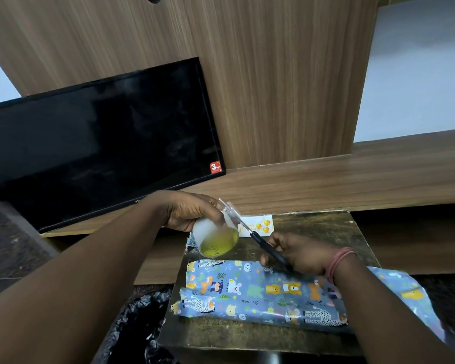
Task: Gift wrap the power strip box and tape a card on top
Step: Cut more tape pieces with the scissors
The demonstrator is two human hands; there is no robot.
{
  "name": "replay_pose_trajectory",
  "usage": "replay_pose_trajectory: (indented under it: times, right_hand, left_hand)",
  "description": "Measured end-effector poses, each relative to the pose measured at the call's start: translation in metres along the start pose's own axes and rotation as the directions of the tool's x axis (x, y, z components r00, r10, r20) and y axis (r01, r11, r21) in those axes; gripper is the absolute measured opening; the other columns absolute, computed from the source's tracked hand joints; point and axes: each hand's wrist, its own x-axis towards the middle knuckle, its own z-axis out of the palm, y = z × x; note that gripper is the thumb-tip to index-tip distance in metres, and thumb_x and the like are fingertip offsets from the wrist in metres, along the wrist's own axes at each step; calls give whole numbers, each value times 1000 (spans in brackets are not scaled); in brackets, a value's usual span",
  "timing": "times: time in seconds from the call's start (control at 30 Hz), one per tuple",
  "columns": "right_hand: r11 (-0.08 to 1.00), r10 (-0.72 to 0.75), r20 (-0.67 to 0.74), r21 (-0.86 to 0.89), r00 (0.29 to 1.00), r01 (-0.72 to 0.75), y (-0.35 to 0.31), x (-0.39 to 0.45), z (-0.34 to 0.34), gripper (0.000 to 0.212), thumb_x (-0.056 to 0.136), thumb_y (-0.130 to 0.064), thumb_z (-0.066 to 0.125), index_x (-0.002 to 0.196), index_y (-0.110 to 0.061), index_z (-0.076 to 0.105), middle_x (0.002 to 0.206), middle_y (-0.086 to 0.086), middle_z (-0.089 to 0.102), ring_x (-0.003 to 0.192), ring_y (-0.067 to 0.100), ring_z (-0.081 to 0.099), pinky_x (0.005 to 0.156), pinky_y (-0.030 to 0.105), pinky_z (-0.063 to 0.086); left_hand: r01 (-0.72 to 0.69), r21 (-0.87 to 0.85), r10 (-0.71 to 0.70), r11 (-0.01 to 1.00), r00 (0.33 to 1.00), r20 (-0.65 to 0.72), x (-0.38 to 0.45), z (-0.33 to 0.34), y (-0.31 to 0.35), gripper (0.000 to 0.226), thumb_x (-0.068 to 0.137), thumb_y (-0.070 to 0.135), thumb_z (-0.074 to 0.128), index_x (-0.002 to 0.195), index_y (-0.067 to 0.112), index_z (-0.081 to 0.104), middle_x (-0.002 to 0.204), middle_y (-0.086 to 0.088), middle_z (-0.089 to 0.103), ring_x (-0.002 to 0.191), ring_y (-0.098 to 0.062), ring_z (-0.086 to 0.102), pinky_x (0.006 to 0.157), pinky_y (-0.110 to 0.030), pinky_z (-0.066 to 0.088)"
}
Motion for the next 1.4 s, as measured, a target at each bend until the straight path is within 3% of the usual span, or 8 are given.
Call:
replay_pose_trajectory:
  times: [0.13, 0.27, 0.37, 0.57, 0.77, 1.0, 1.17, 1.4]
  right_hand:
    - [980, 62, -41, 190, 997, -54, -2, -5, -14, 40, 76, -47, 66, 100, -15, 56, 62, -2, 59, 55, 16, 49, 54, 30, 36]
    - [991, 84, -41, 110, 996, -79, -1, -9, -11, 44, 85, -48, 75, 100, -14, 51, 61, -3, 63, 51, 15, 48, 50, 26, 35]
    - [997, 64, -173, -22, 983, -69, -10, -11, -7, 70, 50, -75, 77, 80, -19, 49, 71, 16, 66, 56, 19, 52, 53, 26, 37]
    - [924, 88, -516, -278, 852, -264, 4, -13, -25, 45, 66, -44, 91, 66, -16, 55, 60, 2, 56, 54, 16, 51, 51, 24, 36]
    - [804, 109, -687, -364, 718, -470, 27, -9, -42, 24, 88, -30, 73, 95, -10, 62, 76, 6, 59, 75, 25, 56, 64, 25, 38]
    - [780, 275, -704, -236, 655, -580, 39, -13, -49, 15, 89, -18, 73, 85, -5, 66, 52, -5, 50, 44, 4, 46, 37, 16, 29]
    - [725, 298, -724, -252, 623, -640, 37, -8, -47, 23, 83, -26, 78, 88, -5, 71, 83, 12, 67, 78, 27, 64, 67, 25, 47]
    - [632, 336, -705, -323, 625, -704, 28, -7, -45, 24, 90, -28, 71, 99, -6, 69, 92, 12, 61, 86, 26, 60, 74, 29, 48]
  left_hand:
    - [56, 62, -56, 996, 998, -4, -4, 0, 0, 57, 78, -3, 75, 133, 6, 62, 133, -26, 63, 113, -32, 66, 95, -41, 55]
    - [-90, -162, 68, 983, 988, -137, -4, 1, -4, 59, 82, -4, 73, 138, 6, 57, 133, -24, 64, 106, -29, 68, 74, -32, 62]
    - [-179, -261, 116, 948, 964, -240, -3, 11, -9, 60, 84, -3, 74, 140, 9, 55, 119, -18, 71, 104, -29, 66, 77, -34, 62]
    - [-428, -377, 263, 822, 871, -416, 1, 62, -27, 69, 79, -4, 79, 139, 17, 53, 110, -15, 75, 92, -22, 73, 78, -32, 61]
    - [-541, -370, 319, 755, 796, -514, 0, 109, -41, 72, 82, 4, 76, 145, 20, 44, 111, -22, 74, 105, -25, 72, 99, -39, 52]
    - [-606, -332, 378, 723, 749, -543, -8, 114, -46, 71, 85, 13, 78, 146, 25, 43, 111, -19, 75, 116, -20, 69, 118, -42, 36]
    - [-614, -378, 363, 693, 750, -553, -1, 115, -55, 77, 82, 15, 81, 148, 23, 42, 112, -22, 74, 112, -24, 69, 112, -45, 41]
    - [-580, -319, 376, 750, 770, -515, -1, 121, -52, 78, 85, 12, 80, 149, 27, 39, 112, -18, 76, 104, -19, 72, 100, -32, 49]
